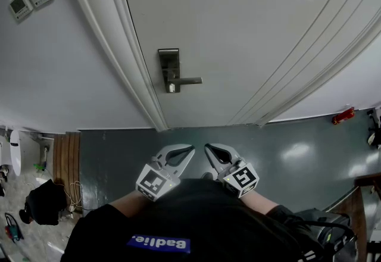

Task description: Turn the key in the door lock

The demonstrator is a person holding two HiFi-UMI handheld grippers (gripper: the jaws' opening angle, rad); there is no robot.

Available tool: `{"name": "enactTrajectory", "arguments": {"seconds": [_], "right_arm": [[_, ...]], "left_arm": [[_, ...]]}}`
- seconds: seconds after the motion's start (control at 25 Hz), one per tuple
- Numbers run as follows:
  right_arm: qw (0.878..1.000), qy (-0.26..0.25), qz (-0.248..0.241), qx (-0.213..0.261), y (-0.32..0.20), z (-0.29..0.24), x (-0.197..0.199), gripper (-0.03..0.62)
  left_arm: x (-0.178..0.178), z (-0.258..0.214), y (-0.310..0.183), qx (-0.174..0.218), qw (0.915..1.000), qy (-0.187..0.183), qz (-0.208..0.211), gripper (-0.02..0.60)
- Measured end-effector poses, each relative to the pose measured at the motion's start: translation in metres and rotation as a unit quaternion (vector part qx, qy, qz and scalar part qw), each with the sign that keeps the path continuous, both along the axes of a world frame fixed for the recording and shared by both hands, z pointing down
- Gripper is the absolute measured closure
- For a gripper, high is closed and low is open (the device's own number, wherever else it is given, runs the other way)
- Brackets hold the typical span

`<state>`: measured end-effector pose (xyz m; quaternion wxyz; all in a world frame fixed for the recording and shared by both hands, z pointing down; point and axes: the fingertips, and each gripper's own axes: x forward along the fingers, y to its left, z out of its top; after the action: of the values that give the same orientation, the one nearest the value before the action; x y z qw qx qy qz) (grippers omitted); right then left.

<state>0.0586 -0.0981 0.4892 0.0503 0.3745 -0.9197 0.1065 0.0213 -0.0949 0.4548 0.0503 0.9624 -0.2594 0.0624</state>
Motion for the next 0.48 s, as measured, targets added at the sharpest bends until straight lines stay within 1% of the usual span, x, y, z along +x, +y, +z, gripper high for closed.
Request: {"name": "enactTrajectory", "arguments": {"seconds": [0.36,0.48], "right_arm": [[1.000,-0.003,0.000,-0.004,0.0013,-0.0007,-0.0012,0.599],[1.000,-0.002,-0.003,-0.005,0.0015,0.0006,-0.0014,0.599]], "left_arm": [[-0.0003,-0.0029,0.0015,0.002,1.0000,-0.005,0.002,0.575],[-0.0014,0.0000,-0.0001,0.001,1.0000,0.002,-0.004,0.575]]}}
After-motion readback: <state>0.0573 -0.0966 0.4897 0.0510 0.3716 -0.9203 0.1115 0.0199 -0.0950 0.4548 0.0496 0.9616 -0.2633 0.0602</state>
